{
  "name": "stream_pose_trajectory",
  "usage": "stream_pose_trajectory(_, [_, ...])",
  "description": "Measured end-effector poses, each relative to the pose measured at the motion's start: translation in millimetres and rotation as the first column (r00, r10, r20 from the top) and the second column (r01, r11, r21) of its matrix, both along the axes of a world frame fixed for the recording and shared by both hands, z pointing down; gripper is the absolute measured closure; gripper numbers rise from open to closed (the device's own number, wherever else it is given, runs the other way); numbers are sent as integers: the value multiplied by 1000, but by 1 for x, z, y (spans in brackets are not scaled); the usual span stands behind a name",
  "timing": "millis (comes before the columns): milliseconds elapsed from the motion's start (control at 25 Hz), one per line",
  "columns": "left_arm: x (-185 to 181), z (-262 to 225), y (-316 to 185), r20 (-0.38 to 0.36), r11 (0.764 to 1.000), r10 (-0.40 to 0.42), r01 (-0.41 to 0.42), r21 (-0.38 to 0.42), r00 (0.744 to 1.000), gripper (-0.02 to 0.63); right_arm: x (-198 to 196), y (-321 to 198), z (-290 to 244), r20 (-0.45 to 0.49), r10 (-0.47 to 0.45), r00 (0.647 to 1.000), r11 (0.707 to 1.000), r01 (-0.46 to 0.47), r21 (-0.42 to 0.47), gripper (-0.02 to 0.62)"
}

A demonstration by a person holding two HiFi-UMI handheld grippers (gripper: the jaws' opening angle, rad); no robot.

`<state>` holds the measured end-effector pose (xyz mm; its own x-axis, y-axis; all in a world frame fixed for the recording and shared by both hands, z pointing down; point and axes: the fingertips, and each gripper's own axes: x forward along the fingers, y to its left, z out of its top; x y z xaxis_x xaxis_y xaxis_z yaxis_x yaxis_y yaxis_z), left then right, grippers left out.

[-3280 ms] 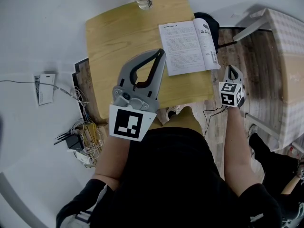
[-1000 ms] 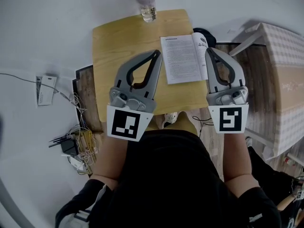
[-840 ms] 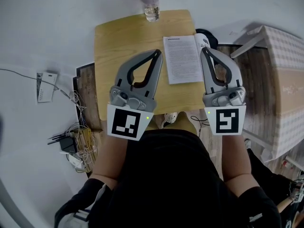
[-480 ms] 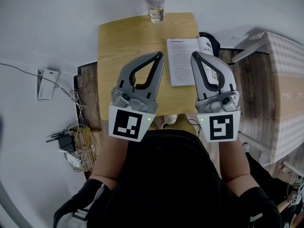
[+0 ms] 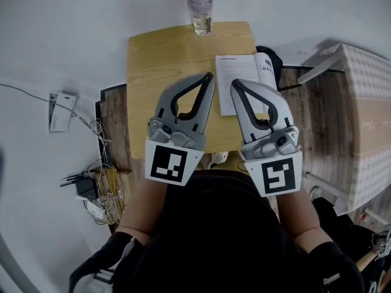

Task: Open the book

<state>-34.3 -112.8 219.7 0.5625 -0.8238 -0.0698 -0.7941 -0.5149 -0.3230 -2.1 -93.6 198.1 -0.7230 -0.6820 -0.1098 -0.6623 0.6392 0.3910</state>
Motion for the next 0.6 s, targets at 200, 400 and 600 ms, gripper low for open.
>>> stream_pose_trajectory(200, [3, -3, 3, 8, 1000, 9, -10, 8, 1000, 595, -12, 7, -4, -1, -28, 1000, 999, 28, 16, 566])
stream_pose_trajectory(400, [5, 2, 9, 10, 1000, 17, -17, 2, 1000, 595, -15, 8, 0, -4, -42, 999, 999, 42, 6, 566])
stream_pose_trajectory(600, [-1, 10, 15, 34, 1000, 13, -13, -8, 999, 597, -12, 5, 4, 10, -11, 1000, 1000, 11, -6, 566])
